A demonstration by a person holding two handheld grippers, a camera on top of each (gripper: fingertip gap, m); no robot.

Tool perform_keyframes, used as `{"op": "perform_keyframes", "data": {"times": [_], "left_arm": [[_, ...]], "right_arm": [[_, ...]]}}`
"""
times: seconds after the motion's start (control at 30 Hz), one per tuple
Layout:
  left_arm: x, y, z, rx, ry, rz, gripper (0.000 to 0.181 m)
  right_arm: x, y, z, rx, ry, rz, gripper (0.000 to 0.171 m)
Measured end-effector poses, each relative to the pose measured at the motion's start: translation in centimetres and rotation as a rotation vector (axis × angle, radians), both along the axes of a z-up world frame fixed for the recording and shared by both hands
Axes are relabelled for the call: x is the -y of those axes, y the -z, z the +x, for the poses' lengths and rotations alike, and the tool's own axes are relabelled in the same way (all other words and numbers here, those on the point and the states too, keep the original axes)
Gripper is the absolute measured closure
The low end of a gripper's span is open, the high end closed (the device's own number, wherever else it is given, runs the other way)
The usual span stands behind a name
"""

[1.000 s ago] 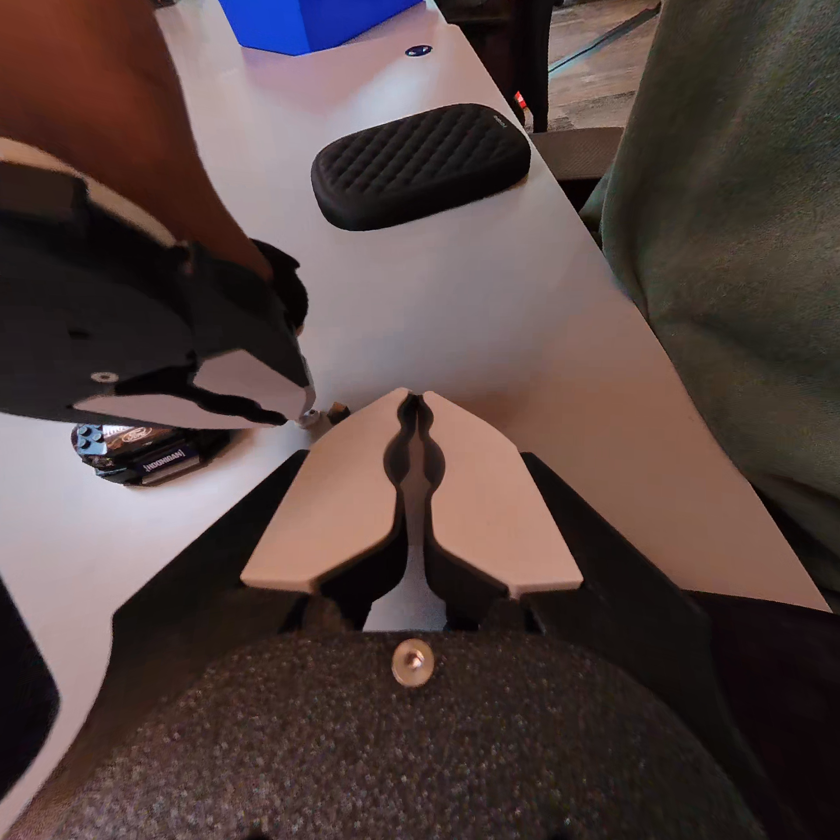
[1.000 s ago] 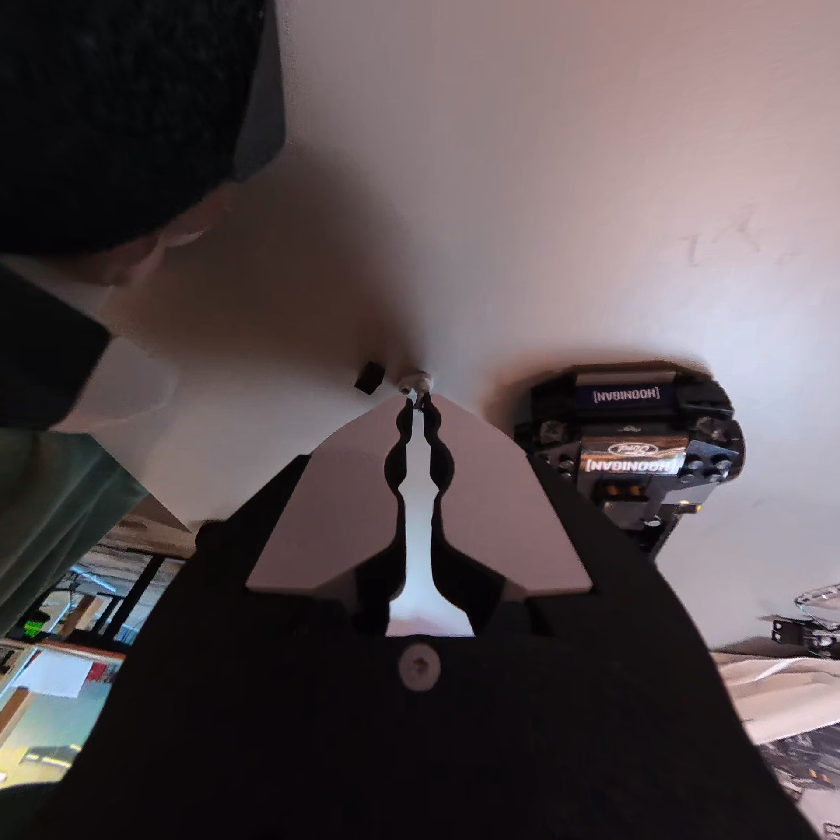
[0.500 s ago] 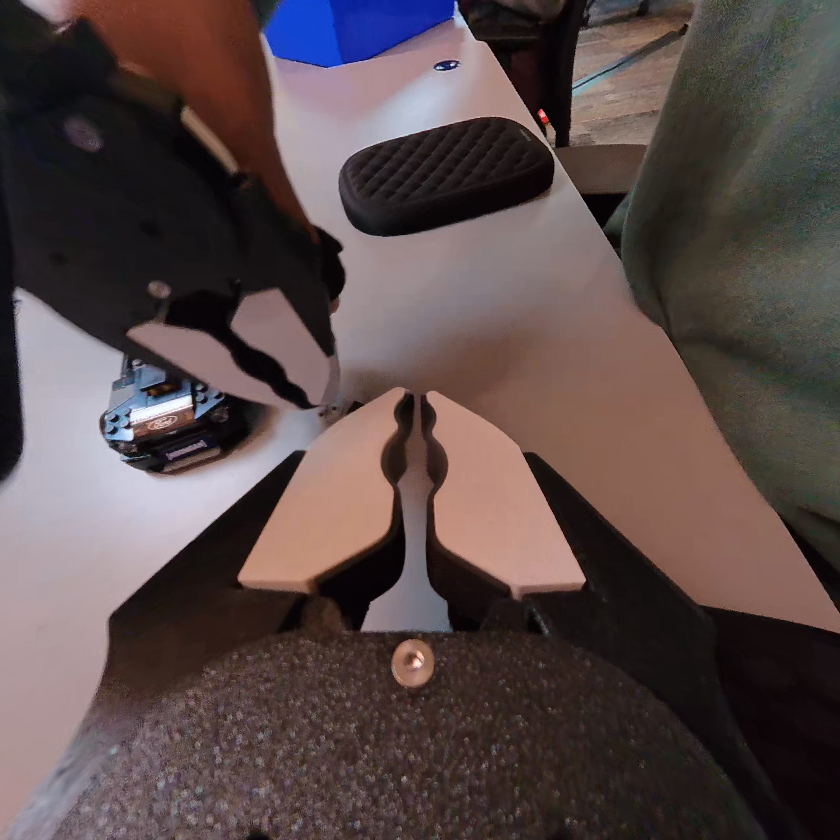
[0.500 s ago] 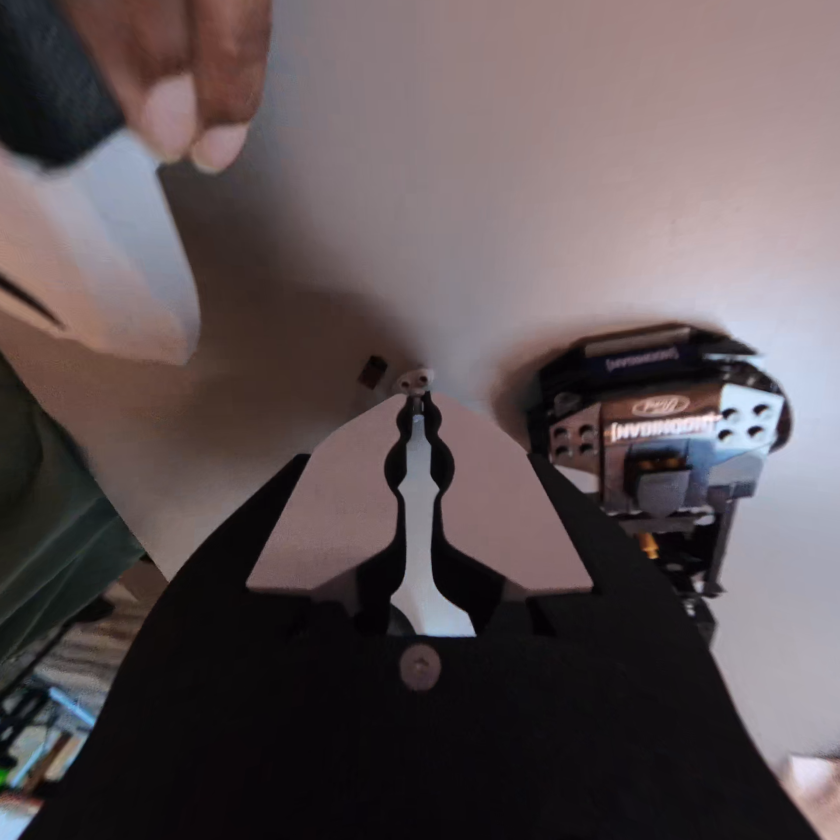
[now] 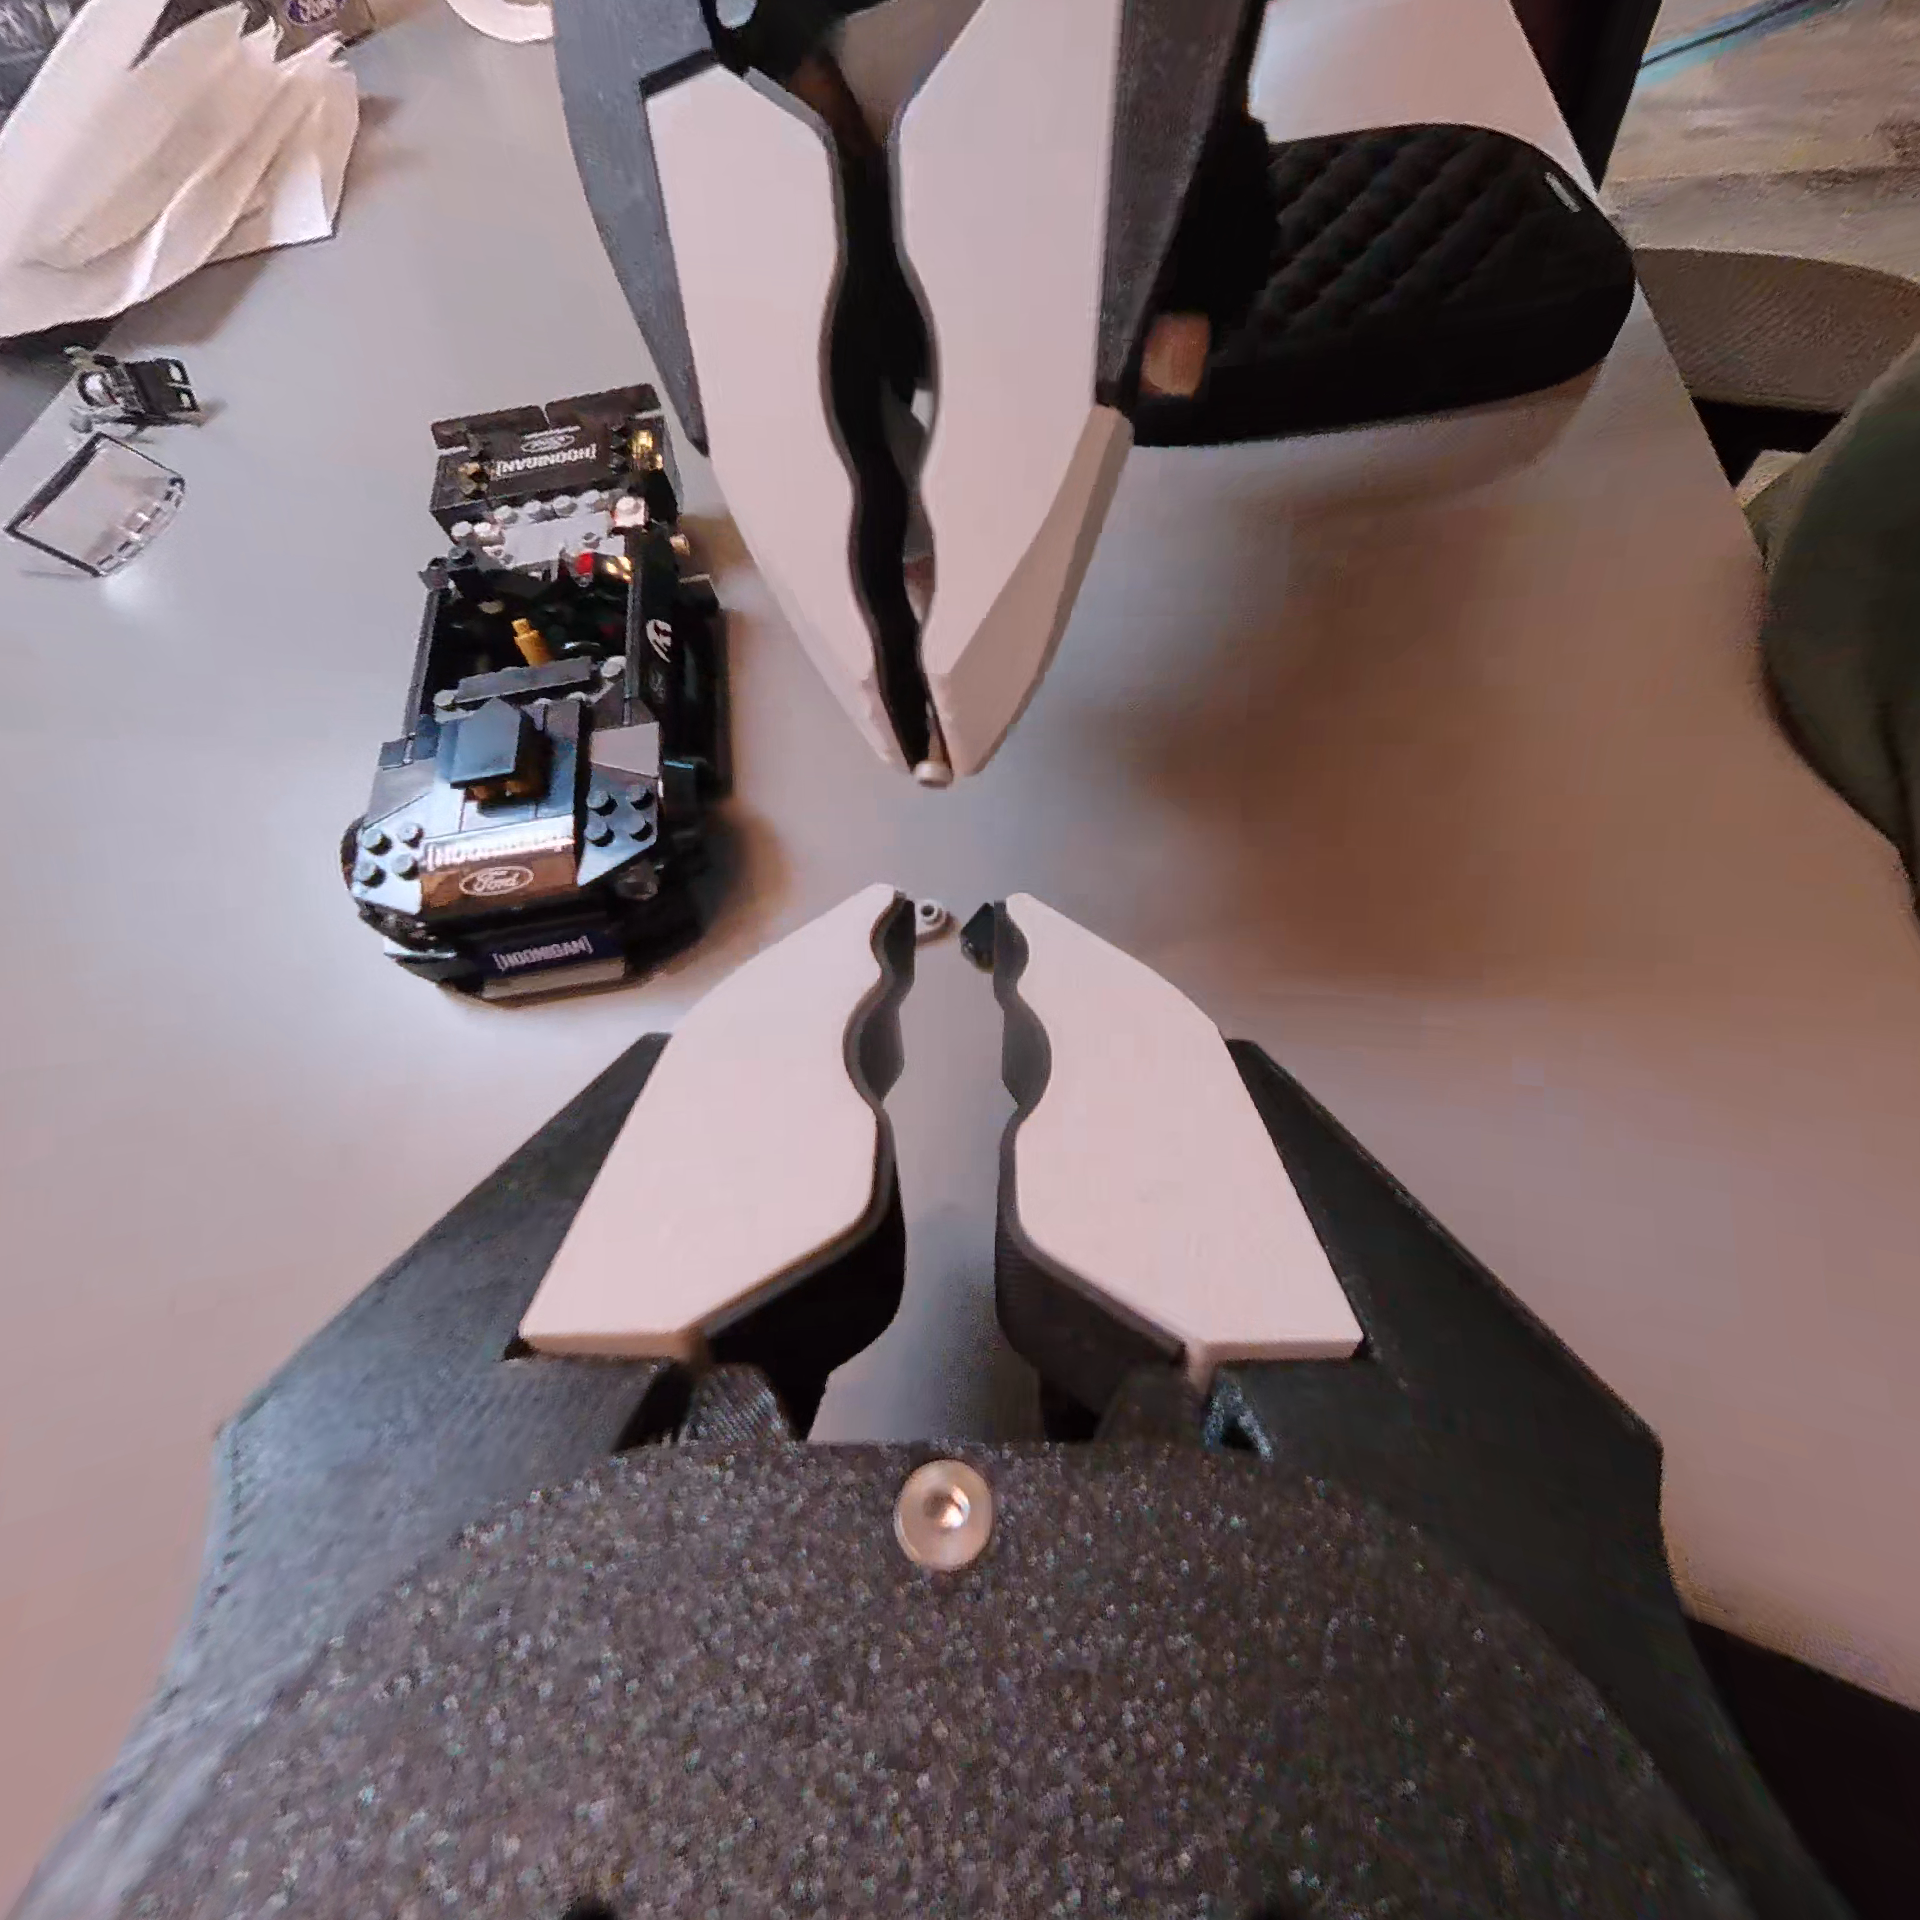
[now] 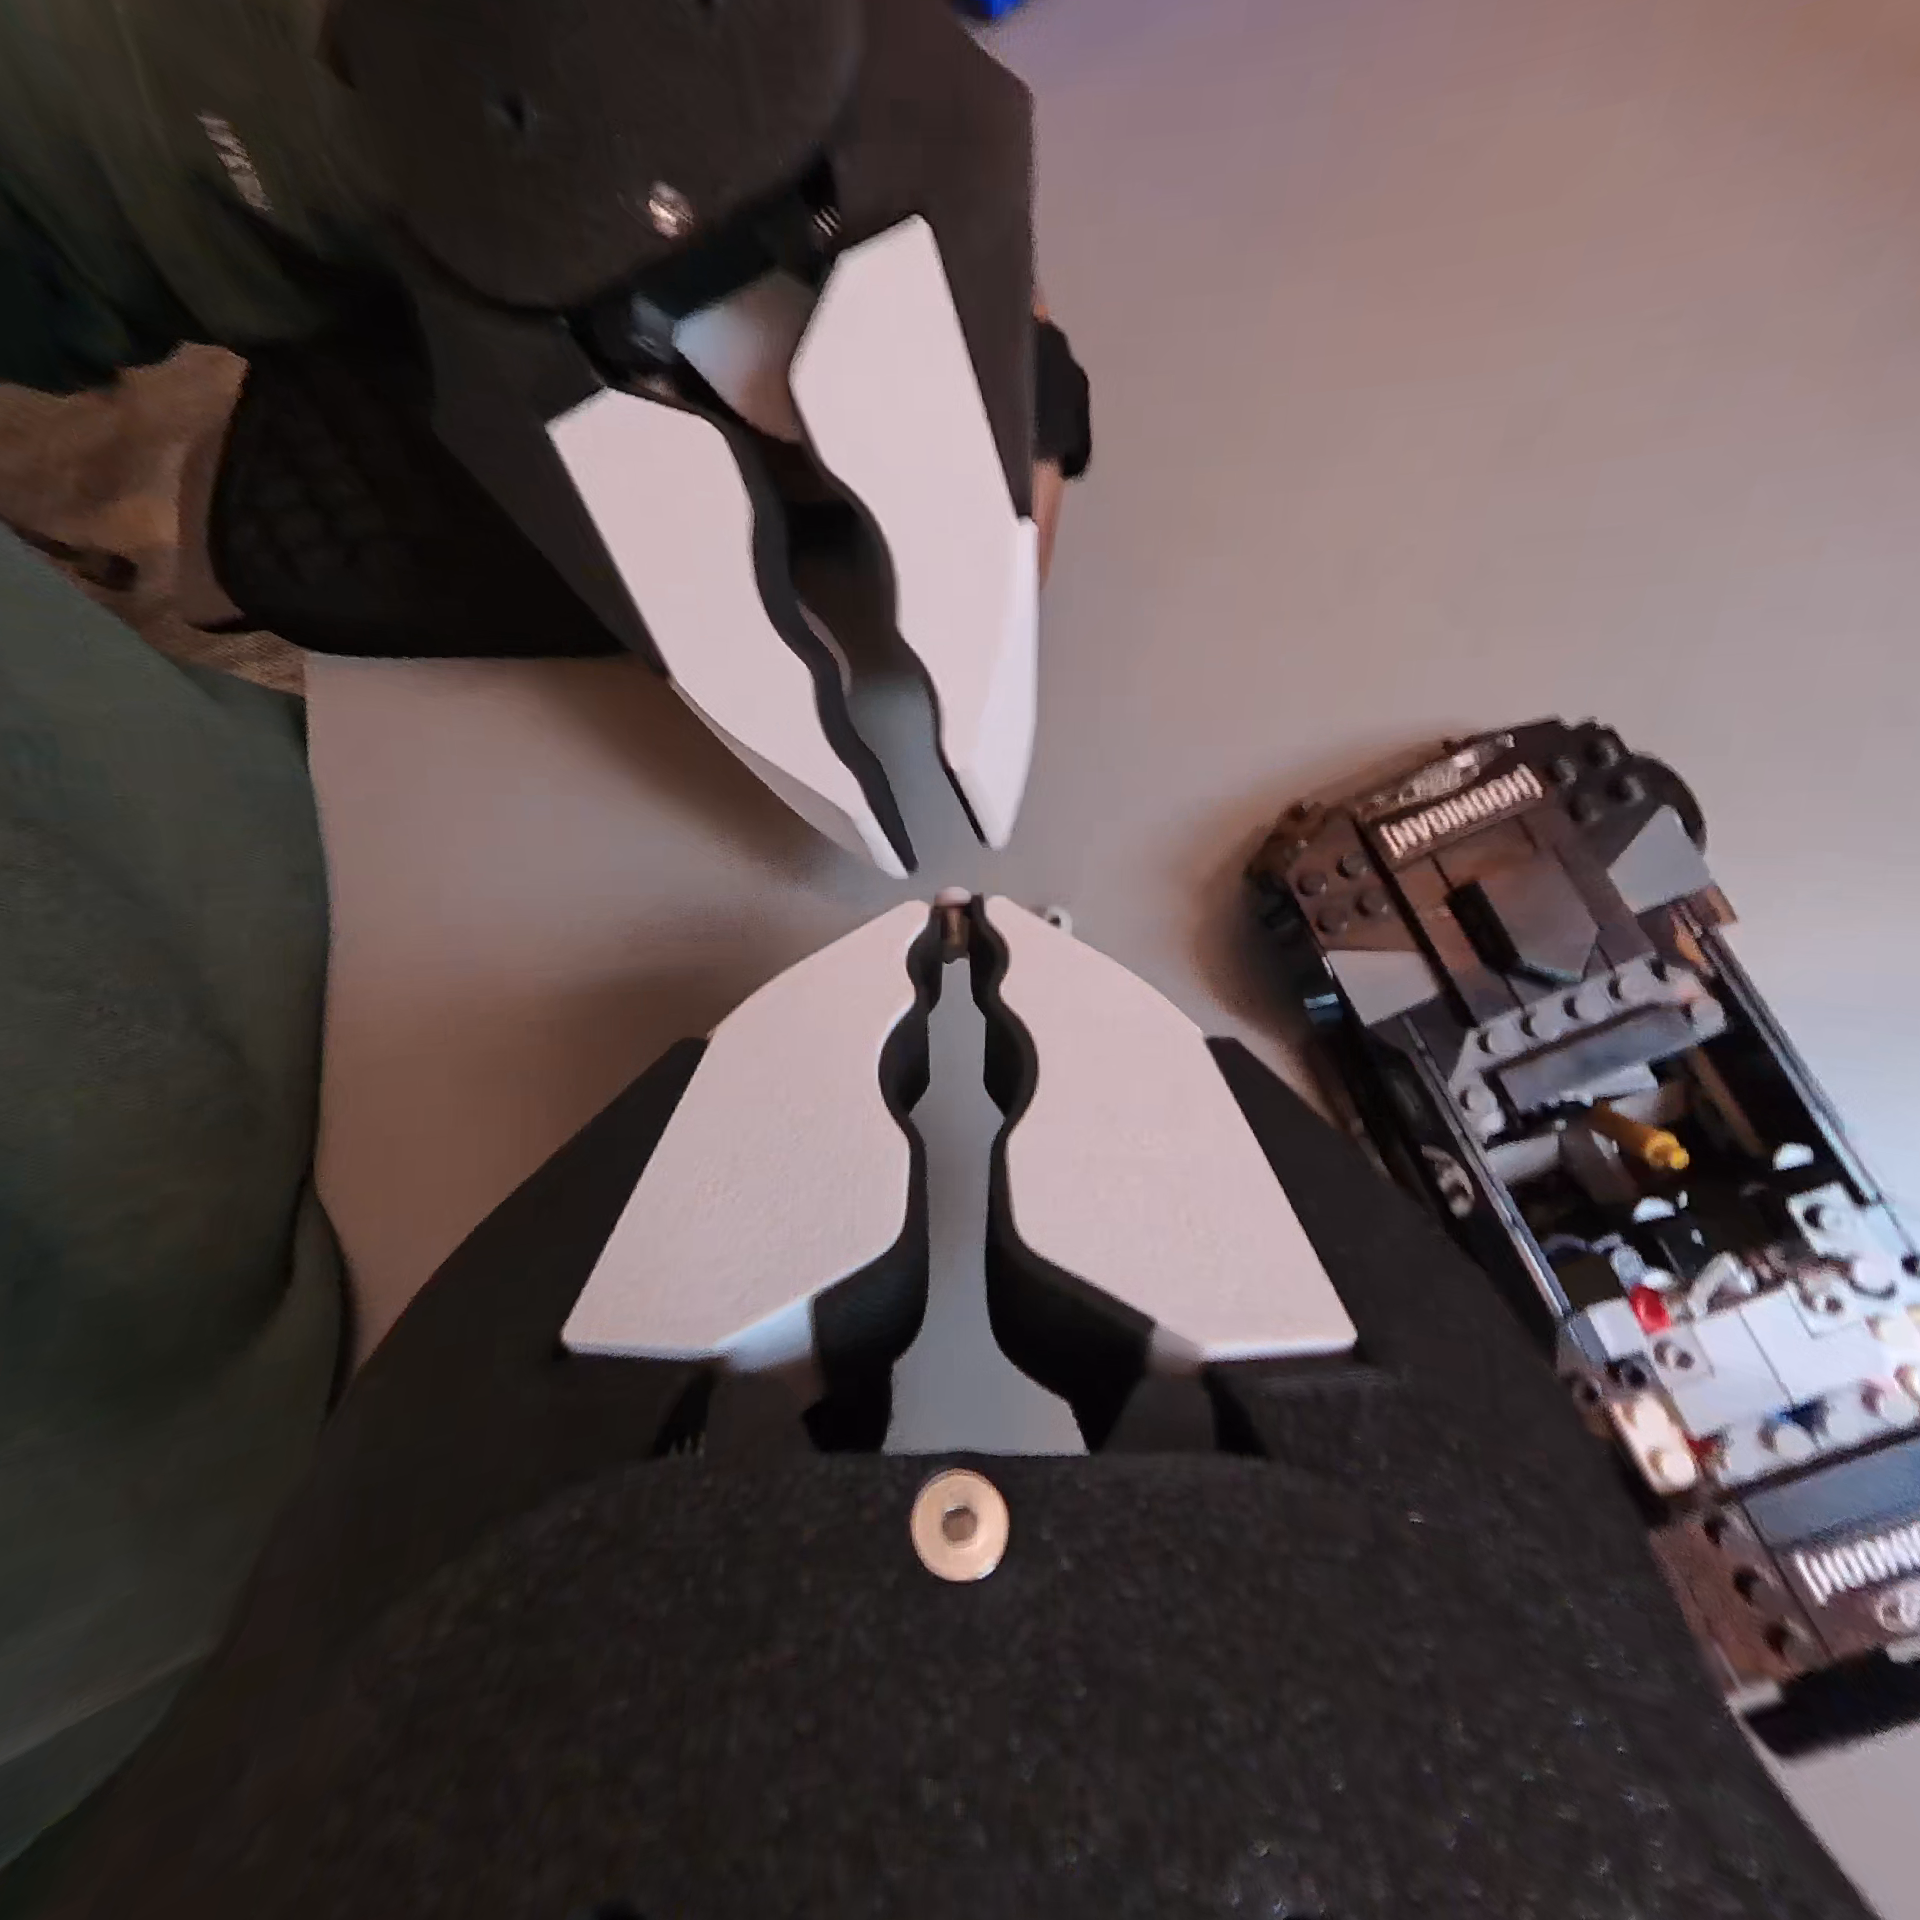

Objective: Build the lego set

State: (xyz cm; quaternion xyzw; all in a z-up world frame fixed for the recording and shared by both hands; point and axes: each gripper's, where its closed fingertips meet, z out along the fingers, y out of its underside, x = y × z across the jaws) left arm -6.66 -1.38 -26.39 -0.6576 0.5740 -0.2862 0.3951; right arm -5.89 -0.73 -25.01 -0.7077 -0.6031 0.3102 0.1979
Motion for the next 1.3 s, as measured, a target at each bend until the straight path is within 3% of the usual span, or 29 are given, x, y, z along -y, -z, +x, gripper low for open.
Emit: {"op": "perform_keyframes", "data": {"times": [0.17, 0.37, 0.67, 0.8, 1.0, 1.3], "left_arm": [[-0.6, -1.1, 0.3, 0.072, -0.021, -0.066, 0.169], [-2.0, 2.3, -0.1, -0.100, -0.046, -0.107, 0.166], [-0.2, 2.5, 2.5, -0.114, 0.110, -0.191, 0.168], [-0.7, -0.2, 3.3, 0.028, 0.089, -0.211, 0.171], [1.1, -3.2, 3.8, 0.266, 0.124, -0.575, 0.167], [1.2, -5.1, 3.6, 0.456, 0.153, -0.851, 0.172]], "right_arm": [[0.1, -1.2, -0.7, -0.098, -0.037, 0.035, 0.166], [-0.6, 0.9, 0.4, -0.043, 0.004, 0.042, 0.166], [-0.4, 1.2, 2.0, -0.095, 0.030, 0.046, 0.166], [0.1, 0.3, 2.5, -0.158, 0.015, 0.095, 0.166], [0.6, -2.0, 2.2, -0.244, -0.023, 0.251, 0.166], [1.1, -3.4, 1.7, -0.260, -0.103, 0.462, 0.166]]}}
